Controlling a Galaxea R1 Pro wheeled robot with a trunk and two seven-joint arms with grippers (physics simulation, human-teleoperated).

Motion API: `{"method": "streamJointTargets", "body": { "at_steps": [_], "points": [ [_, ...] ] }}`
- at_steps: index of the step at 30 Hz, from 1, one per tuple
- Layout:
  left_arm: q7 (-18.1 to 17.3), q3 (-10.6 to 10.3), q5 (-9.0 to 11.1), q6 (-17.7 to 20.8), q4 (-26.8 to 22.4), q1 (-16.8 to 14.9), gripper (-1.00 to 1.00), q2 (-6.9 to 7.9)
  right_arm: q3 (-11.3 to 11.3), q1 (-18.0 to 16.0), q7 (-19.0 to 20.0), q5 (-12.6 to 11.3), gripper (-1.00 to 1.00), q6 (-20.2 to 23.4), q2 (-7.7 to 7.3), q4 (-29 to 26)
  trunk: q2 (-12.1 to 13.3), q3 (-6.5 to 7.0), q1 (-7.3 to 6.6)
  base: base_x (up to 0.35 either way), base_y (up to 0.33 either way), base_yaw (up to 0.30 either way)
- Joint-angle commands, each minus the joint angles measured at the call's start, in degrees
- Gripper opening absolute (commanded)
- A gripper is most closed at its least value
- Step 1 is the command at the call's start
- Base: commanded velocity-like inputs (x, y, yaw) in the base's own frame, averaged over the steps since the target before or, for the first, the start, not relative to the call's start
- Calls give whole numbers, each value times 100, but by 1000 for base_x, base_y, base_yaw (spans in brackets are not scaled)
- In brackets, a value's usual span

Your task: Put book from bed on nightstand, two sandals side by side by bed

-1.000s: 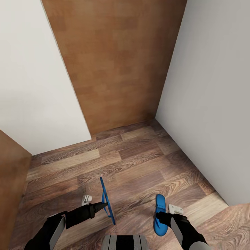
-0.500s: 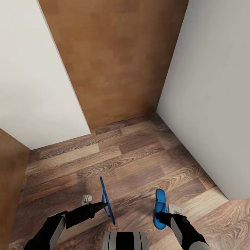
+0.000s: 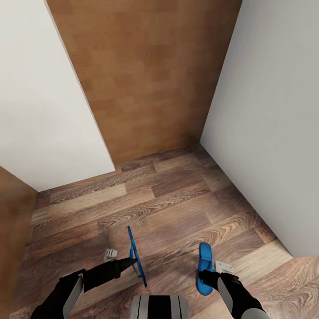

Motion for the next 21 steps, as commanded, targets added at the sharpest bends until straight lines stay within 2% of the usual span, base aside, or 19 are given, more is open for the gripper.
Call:
{"method": "streamJointTargets", "body": {
  "at_steps": [1,4,11,21],
  "points": [
    [-14,1,25,59,0,-2,-100,1,-29,-1,-4,18,100,31,7,-13,-1,-4,-1,17,0,0],
    [-14,-3,24,58,0,-3,-100,1,-29,0,-4,18,100,29,6,-13,-1,-4,-1,52,0,0],
    [-14,-6,20,59,0,-3,-100,-6,-29,-1,-4,18,100,31,9,-13,-1,-4,-1,232,0,0],
    [-14,-14,20,57,0,-3,-100,-7,-29,-1,-4,18,100,27,14,-13,-1,-4,-1,24,0,0]
  ]
}}
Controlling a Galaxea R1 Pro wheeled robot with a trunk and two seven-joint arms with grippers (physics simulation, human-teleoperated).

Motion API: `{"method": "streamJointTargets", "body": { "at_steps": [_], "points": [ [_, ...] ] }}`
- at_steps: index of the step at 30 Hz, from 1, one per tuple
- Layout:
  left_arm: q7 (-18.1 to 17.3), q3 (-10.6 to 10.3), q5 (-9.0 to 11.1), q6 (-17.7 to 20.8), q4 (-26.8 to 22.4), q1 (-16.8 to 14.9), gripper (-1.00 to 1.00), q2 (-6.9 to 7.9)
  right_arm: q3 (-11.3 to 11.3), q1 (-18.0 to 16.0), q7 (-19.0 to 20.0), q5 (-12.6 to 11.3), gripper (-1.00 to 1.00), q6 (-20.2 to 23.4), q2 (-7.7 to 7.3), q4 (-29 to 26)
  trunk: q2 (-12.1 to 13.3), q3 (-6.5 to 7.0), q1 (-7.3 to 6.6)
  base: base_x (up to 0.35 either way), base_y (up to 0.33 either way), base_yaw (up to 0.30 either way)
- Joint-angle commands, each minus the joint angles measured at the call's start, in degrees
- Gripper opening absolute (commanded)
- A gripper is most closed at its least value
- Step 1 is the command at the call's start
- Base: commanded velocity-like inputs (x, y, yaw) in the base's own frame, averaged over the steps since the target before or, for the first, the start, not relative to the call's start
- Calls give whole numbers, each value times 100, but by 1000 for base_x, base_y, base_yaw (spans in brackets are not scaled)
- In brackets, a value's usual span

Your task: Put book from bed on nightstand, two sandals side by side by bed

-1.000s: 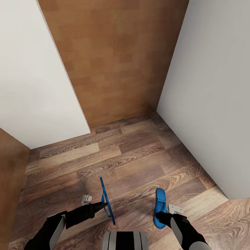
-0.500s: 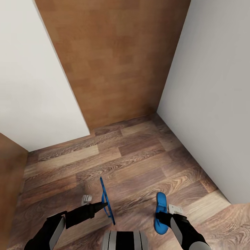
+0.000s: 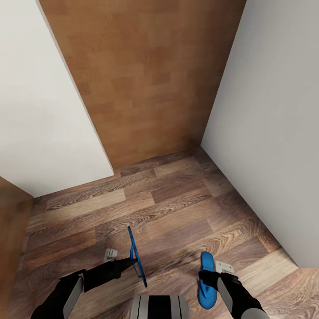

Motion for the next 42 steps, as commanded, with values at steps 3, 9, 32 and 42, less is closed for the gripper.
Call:
{"method": "streamJointTargets", "body": {
  "at_steps": [3,9,32,42],
  "points": [
    [-15,2,26,58,1,-2,-100,1,-29,-1,-4,19,100,32,7,-13,-1,-4,-1,91,0,0],
    [-15,1,26,58,1,-2,-100,0,-29,-1,-4,19,100,32,7,-13,-1,-4,-1,127,0,0],
    [-9,-4,26,58,1,-2,-100,0,-29,-1,-4,18,100,33,7,-13,-24,-380,43,3,0,0],
    [-374,28,150,173,-21,3,-100,79,-29,-1,-4,18,100,32,7,-13,-31,-491,56,0,0,0]
  ]
}}
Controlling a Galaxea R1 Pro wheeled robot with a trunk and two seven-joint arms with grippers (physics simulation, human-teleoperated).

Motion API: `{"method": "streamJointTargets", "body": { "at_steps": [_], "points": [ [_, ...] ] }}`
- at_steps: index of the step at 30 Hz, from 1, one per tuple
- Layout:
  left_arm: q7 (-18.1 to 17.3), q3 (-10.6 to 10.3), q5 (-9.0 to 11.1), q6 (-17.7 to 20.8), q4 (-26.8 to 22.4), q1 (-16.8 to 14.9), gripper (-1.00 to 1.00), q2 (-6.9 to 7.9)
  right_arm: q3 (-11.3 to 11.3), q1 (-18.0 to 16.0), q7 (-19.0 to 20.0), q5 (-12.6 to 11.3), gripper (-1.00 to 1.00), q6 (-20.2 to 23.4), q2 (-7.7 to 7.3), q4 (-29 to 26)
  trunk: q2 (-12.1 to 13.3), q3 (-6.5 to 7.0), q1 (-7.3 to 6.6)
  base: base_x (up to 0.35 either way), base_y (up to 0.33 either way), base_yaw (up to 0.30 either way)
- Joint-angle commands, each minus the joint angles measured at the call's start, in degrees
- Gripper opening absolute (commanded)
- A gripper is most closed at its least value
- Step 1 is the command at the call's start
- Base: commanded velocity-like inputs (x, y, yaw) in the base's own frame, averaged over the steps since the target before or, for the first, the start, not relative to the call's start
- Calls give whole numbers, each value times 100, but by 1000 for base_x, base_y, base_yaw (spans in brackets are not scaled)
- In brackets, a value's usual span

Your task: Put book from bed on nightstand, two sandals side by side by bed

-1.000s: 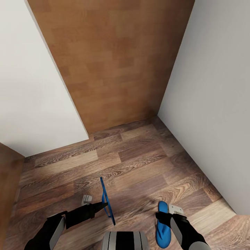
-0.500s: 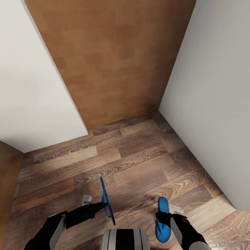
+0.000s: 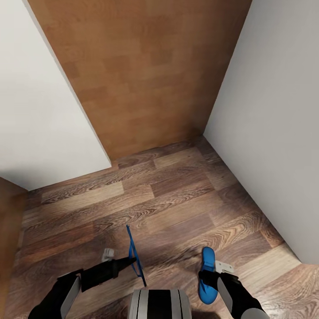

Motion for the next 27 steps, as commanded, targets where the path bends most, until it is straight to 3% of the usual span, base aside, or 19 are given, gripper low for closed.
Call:
{"method": "streamJointTargets", "body": {
  "at_steps": [1,6,8,10,16,27],
  "points": [
    [-201,3,103,77,-4,0,-100,67,-29,-1,-4,18,100,33,7,-13,-1,-3,-1,0,0,0],
    [-620,7,697,140,-10,2,-100,491,-29,1,-4,19,100,32,7,-13,-1,-3,-1,0,0,0],
    [-651,3,921,148,-6,2,-100,555,-29,0,-4,20,100,33,7,-13,-1,-3,-1,0,0,0],
    [-664,1,1019,152,-4,2,-100,579,-29,-1,-4,20,100,33,7,-13,-4,-48,4,0,0,0],
    [-672,0,1078,153,-3,2,-100,589,-29,-1,-4,21,100,32,7,-13,-12,-181,20,0,0,0],
    [-660,-1,1083,146,-3,2,-100,581,-29,-1,-4,20,100,35,7,-13,-12,-181,20,61,0,0]
  ]
}}
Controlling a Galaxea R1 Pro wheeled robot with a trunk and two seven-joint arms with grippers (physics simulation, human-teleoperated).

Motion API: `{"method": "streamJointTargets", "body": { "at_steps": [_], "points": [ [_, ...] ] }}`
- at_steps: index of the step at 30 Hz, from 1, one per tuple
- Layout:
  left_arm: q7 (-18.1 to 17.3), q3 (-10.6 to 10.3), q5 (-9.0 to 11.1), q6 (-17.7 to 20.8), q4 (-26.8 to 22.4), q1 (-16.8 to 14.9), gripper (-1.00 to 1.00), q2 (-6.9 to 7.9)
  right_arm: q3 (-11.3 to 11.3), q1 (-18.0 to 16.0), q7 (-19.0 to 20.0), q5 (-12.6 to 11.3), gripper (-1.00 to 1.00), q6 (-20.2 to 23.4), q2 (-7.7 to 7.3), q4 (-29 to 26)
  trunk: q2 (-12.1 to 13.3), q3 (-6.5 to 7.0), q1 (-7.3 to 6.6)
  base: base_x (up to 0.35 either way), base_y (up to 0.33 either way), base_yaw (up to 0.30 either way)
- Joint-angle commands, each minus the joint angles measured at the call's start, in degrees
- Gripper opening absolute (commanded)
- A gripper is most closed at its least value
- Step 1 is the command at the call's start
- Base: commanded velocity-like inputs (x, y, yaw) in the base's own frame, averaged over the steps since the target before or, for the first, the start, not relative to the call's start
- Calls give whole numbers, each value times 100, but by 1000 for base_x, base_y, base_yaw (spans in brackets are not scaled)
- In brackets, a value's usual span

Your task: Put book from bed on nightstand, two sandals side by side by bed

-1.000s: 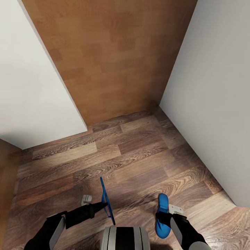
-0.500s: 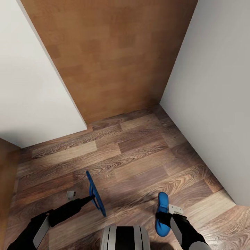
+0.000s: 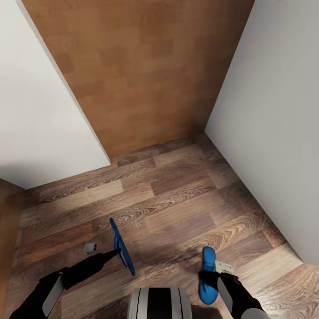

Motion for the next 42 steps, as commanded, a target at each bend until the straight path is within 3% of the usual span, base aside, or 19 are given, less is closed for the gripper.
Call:
{"method": "streamJointTargets", "body": {
  "at_steps": [1,18,28,37,42],
  "points": [
    [-14,-2,18,59,0,-2,-100,1,-29,-1,-4,18,100,33,7,-13,-1,-3,1,159,0,0],
    [-11,-8,15,59,2,-2,-100,-8,-29,-1,-4,18,100,30,7,-13,-1,-3,1,57,0,0],
    [-11,-7,18,59,1,-2,-100,-8,-29,-1,-4,17,100,31,7,-13,-15,-225,27,0,0,0],
    [-11,-7,18,59,0,-2,-100,-8,-29,-1,-4,17,100,29,7,-13,-15,-225,27,0,0,0],
    [-11,-7,18,59,1,-2,-100,-8,-29,-1,-4,17,100,29,7,-13,-21,-336,40,0,0,0]
  ]
}}
